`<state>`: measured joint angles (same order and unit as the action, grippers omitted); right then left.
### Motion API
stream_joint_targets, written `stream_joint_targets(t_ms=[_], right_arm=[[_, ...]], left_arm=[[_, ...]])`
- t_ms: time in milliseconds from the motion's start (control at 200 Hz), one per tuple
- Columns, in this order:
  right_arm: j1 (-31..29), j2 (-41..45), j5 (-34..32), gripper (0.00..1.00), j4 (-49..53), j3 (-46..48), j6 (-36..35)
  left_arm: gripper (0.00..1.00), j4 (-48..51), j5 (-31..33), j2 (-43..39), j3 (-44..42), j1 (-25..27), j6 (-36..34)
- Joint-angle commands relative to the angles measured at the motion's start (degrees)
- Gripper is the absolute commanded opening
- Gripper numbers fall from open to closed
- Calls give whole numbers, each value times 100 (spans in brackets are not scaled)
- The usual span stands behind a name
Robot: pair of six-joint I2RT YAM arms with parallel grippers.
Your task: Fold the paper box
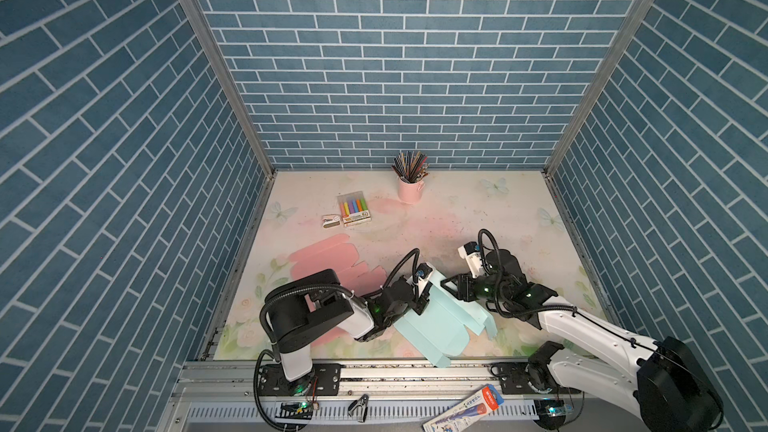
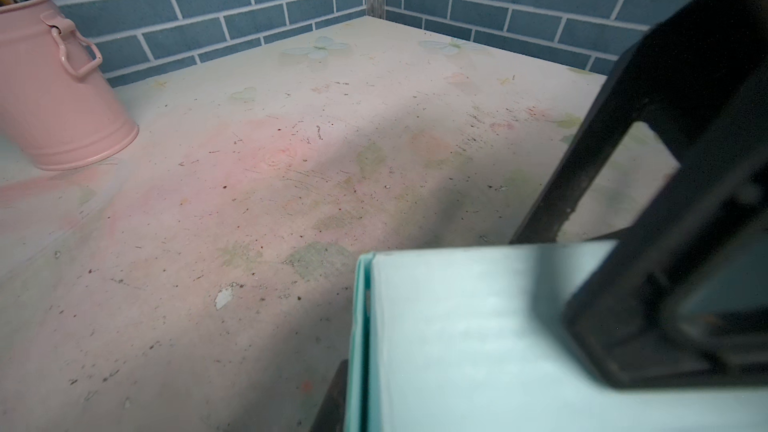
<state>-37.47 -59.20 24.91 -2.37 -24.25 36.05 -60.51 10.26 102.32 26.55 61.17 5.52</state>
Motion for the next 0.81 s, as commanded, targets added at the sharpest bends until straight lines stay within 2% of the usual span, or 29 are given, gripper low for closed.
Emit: stream_joint_targets(t_ms=[0,130,265,375,535,800], right_arm=[[-4,151,252,44,-13,195,392],[1,283,308,43,-200,366,623],[-5,426,451,42,-482,524,920],[-4,563,423,42,-525,616,1013],[-1,739,99,42,-235,617,874],[3,825,-251,41,-46,655,715]], left_arm=[[19,-189,139,103,120,23,-75],[9,-196,109,134,170,23,-105],[6,-198,100,165,219,19,-87],[7,-198,81,185,236,38,-69],[17,-203,95,192,235,91,-85],[16,-292,64,161,158,115,-63]])
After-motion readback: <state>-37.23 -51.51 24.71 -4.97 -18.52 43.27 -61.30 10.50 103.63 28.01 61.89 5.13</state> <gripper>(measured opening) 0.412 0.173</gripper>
